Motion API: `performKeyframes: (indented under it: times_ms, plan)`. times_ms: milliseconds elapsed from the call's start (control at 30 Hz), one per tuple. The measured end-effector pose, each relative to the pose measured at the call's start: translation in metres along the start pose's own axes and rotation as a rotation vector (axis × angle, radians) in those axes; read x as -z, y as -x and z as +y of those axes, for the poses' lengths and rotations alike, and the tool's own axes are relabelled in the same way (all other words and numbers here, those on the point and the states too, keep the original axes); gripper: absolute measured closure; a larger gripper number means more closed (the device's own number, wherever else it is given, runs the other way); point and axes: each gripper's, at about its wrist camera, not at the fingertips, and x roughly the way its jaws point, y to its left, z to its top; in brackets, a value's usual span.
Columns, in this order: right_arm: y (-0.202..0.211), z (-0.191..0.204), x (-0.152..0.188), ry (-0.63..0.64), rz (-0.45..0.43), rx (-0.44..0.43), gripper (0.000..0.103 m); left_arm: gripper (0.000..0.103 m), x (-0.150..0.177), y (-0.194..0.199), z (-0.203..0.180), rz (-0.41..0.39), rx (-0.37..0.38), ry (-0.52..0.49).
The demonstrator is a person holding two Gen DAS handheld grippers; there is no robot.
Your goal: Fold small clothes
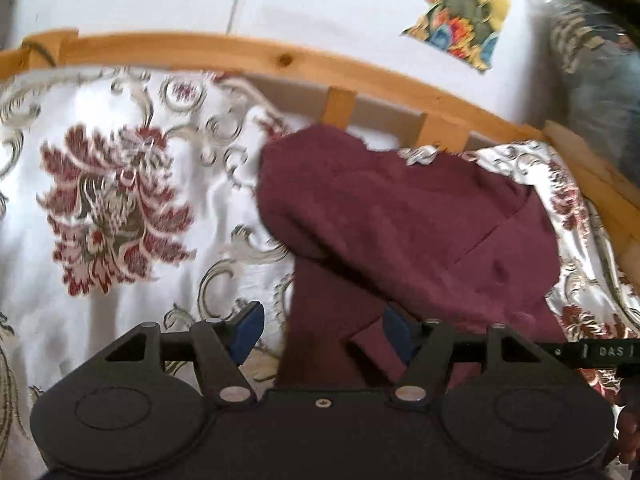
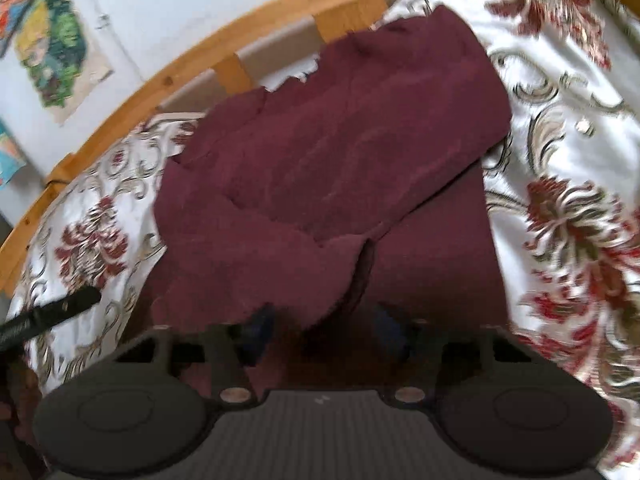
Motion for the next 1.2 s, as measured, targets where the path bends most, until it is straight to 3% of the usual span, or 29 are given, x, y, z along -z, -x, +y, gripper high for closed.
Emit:
performKeyframes:
  times_ms: [67,167,267,367,467,533,567,600,667,767,867,1067,1200]
  plan:
    - [-0.008,0.001,-0.003,-0.03,0.007,-0.005,0.098,0.035,-0.002,-0.007,0.004,0.006,-0.01,0.002]
    - [0.008,0.005,-0.004,-0.056,-0.044,-0.016,0.101,0.035,-0.005,-0.014,0.01,0.01,-0.007,0.027]
    - [0.031,0.003,-0.004,-0.097,-0.09,0.026,0.101,0.035,-0.01,-0.02,0.016,0.007,0.006,0.061]
    - [0.04,-0.004,-0.005,-0.148,-0.069,0.044,0.101,0.035,-0.012,-0.025,0.017,-0.002,0.012,0.065]
    - [0.039,-0.003,-0.008,-0.101,-0.051,0.093,0.1,0.035,-0.015,-0.032,0.02,-0.005,0.011,0.074]
    - [0.036,0.0,-0.01,-0.072,-0.029,0.128,0.095,0.035,-0.016,-0.036,0.023,0.0,0.013,0.085]
    - [0.037,0.002,-0.01,-0.056,-0.023,0.141,0.086,0.035,-0.016,-0.037,0.024,0.005,0.012,0.09]
    - [0.035,0.006,-0.013,-0.032,-0.019,0.153,0.069,0.035,-0.016,-0.038,0.026,0.01,0.011,0.094]
    - [0.034,0.019,-0.023,0.036,-0.012,0.165,0.059,0.035,-0.016,-0.041,0.03,0.016,0.009,0.104]
    - [0.023,0.055,-0.052,0.164,0.041,0.137,0.056,0.035,-0.018,-0.044,0.038,0.021,0.012,0.131]
    - [-0.001,0.104,-0.093,0.336,0.113,0.046,0.049,0.035,-0.02,-0.045,0.045,0.009,0.035,0.147]
    - [-0.093,0.201,-0.162,0.548,0.292,-0.077,0.044,0.035,-0.033,-0.059,0.058,-0.054,0.163,0.176]
    - [-0.154,0.237,-0.177,0.722,0.23,-0.09,0.042,0.035,-0.042,-0.078,0.068,-0.02,0.249,0.233]
